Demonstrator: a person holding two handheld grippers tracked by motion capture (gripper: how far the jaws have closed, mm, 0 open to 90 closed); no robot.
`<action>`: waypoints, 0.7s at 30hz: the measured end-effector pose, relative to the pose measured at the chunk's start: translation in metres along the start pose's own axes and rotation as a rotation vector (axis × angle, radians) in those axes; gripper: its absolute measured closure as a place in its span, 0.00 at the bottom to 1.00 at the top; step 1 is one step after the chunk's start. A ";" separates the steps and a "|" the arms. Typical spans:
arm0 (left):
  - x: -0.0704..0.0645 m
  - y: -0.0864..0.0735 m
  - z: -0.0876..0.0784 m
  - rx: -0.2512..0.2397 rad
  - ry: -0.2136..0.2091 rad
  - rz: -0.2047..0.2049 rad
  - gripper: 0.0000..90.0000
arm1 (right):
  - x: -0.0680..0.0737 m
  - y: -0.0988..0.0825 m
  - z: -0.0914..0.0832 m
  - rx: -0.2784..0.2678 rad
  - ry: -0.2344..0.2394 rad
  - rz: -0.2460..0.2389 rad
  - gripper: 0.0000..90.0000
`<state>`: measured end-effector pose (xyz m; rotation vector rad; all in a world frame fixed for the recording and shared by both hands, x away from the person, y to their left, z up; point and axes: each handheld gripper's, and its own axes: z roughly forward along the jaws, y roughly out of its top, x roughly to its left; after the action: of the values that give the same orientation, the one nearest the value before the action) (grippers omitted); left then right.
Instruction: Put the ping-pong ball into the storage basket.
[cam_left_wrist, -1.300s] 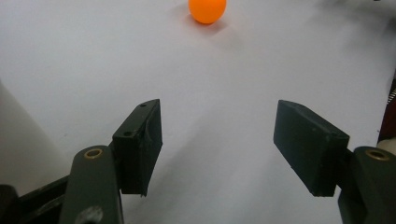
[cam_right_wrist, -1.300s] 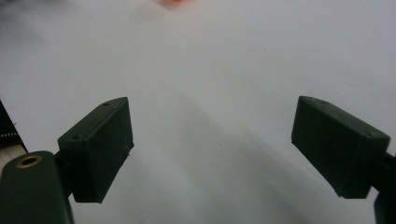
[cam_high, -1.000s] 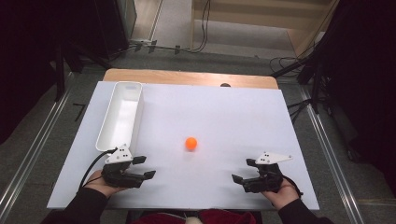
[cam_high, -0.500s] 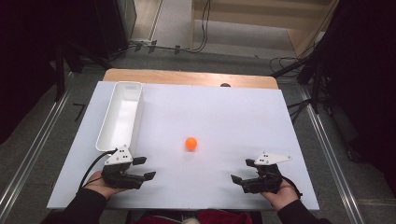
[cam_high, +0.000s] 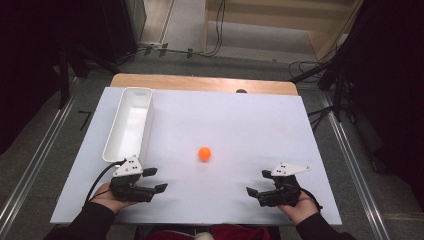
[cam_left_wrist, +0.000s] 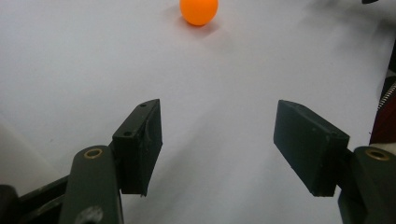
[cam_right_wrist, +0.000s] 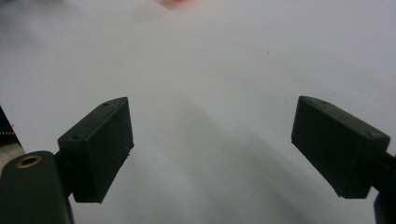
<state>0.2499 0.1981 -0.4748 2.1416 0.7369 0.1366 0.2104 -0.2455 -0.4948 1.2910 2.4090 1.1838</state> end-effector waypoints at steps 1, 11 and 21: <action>0.000 0.000 0.000 -0.001 0.003 -0.002 0.37 | 0.000 -0.001 0.000 0.002 0.000 -0.004 0.13; -0.001 0.002 0.002 0.006 0.002 0.003 0.37 | 0.001 -0.002 -0.002 -0.002 0.002 -0.012 0.13; 0.000 0.003 0.002 0.000 0.003 -0.005 0.37 | 0.003 -0.004 -0.003 0.003 0.009 -0.007 0.13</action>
<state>0.2517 0.1950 -0.4737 2.1396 0.7445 0.1374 0.2045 -0.2458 -0.4951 1.2799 2.4207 1.1872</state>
